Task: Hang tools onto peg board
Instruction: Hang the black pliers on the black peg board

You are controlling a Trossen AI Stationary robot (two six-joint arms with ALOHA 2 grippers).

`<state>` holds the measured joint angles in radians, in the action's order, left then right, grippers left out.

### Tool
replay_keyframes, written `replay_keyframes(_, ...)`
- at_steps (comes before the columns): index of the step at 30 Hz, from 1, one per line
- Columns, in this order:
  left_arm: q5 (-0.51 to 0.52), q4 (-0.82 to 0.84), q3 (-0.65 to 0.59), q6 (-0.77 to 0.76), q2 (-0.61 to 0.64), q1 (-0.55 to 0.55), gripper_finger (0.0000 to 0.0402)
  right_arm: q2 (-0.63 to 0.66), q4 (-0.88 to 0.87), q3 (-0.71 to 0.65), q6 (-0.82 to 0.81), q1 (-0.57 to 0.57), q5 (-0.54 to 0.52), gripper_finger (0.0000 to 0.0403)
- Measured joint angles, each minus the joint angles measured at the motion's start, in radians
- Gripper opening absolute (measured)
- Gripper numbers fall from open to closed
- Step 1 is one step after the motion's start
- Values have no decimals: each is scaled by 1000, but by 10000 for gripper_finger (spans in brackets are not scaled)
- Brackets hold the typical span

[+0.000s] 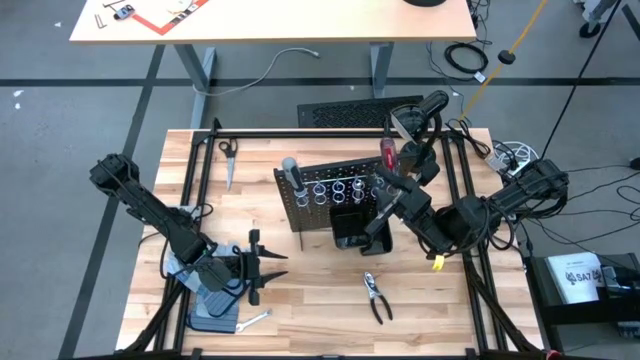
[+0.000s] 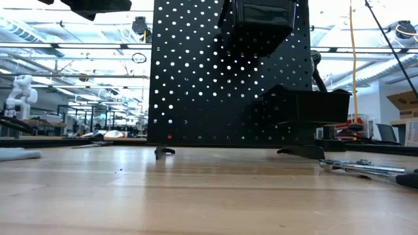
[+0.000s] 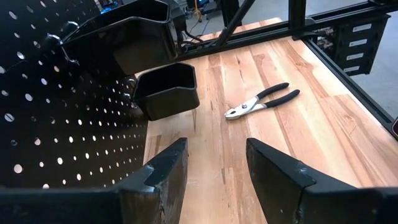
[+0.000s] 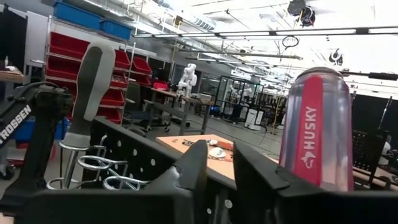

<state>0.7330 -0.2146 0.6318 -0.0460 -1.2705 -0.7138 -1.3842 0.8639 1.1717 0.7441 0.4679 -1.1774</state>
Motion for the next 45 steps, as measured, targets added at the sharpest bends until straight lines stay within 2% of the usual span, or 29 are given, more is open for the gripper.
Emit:
replay_keyframes(7, 0, 0, 0, 0, 0, 0, 173, 0, 1, 0, 16, 4, 38, 117)
replay_keyframes(12, 0, 0, 0, 0, 0, 0, 173, 0, 58, 0, 64, 36, 139, 123)
replay_keyframes(16, 0, 5, 0, 0, 0, 0, 173, 0, 62, 34, 97, 85, 158, 124)
replay_keyframes(21, 0, 14, 0, 0, 0, 0, 173, 0, -61, 109, 71, 167, 159, 133)
replay_keyframes(25, 0, 14, 0, 0, 0, 0, 173, 1, -290, 172, -102, 230, 160, 149)
replay_keyframes(28, 0, 14, 0, 0, 0, 0, 173, 1, -547, 194, -287, 273, 161, 156)
replay_keyframes(36, 0, 13, 0, -1, 0, 0, 173, -33, -1168, 195, -964, 357, 164, 135)
replay_keyframes(39, 0, 12, 0, -1, 0, 0, 173, -81, -1277, 194, -1127, 369, 240, 127)
replay_keyframes(45, 1, 3, 0, -1, 0, 0, 173, -201, -1339, 194, -1369, 373, 415, 121)
